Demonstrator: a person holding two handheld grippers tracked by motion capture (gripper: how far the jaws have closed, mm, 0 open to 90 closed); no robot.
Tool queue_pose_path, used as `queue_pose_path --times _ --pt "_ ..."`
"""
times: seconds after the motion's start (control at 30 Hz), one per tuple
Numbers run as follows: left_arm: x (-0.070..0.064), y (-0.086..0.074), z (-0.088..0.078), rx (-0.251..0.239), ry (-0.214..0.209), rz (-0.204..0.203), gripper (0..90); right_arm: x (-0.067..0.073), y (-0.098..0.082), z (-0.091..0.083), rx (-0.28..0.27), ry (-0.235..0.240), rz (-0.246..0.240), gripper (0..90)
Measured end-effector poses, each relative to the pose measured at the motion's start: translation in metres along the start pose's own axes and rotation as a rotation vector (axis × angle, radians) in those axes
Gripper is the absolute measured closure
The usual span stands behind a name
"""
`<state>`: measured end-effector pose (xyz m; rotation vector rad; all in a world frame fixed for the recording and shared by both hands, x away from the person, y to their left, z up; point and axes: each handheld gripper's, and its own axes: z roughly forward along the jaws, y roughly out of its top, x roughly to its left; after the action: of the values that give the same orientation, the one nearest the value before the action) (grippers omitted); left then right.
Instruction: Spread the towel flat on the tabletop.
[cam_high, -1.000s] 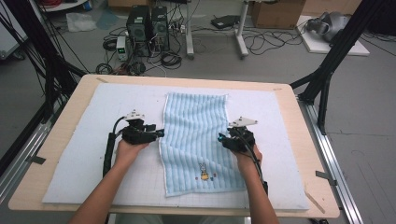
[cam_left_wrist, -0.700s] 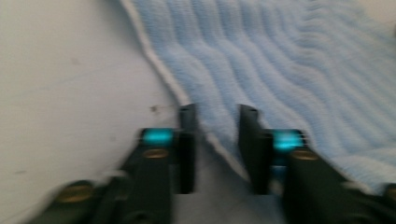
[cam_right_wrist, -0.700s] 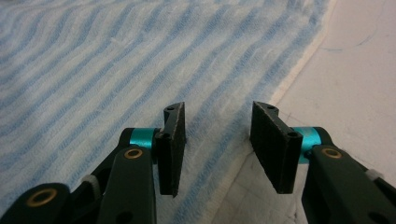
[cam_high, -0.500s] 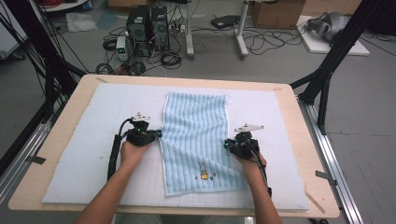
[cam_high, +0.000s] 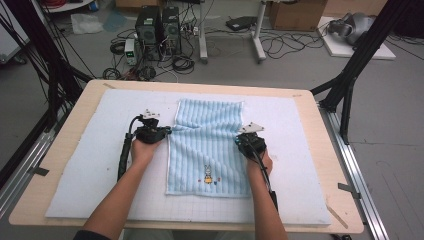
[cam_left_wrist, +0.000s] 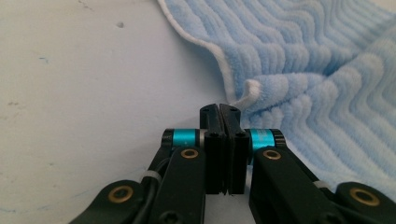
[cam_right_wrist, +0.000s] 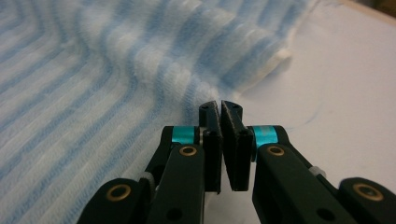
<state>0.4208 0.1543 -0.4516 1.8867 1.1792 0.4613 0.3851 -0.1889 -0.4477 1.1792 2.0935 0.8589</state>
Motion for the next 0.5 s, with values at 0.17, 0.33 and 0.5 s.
queue_pose_path --times 0.17,0.33,0.5 --pt "0.000 -0.005 -0.007 0.002 -0.054 -0.063 51.7 -0.006 -0.001 0.006 0.020 -0.062 0.033 84.3" --pt "-0.009 -0.014 -0.024 -0.013 -0.106 -0.040 45.7 -0.006 -0.001 -0.005 -0.023 -0.007 0.072 61.5" --pt "-0.013 -0.021 -0.043 -0.045 -0.134 -0.028 45.3 0.004 -0.004 -0.021 -0.047 0.037 0.052 52.2"
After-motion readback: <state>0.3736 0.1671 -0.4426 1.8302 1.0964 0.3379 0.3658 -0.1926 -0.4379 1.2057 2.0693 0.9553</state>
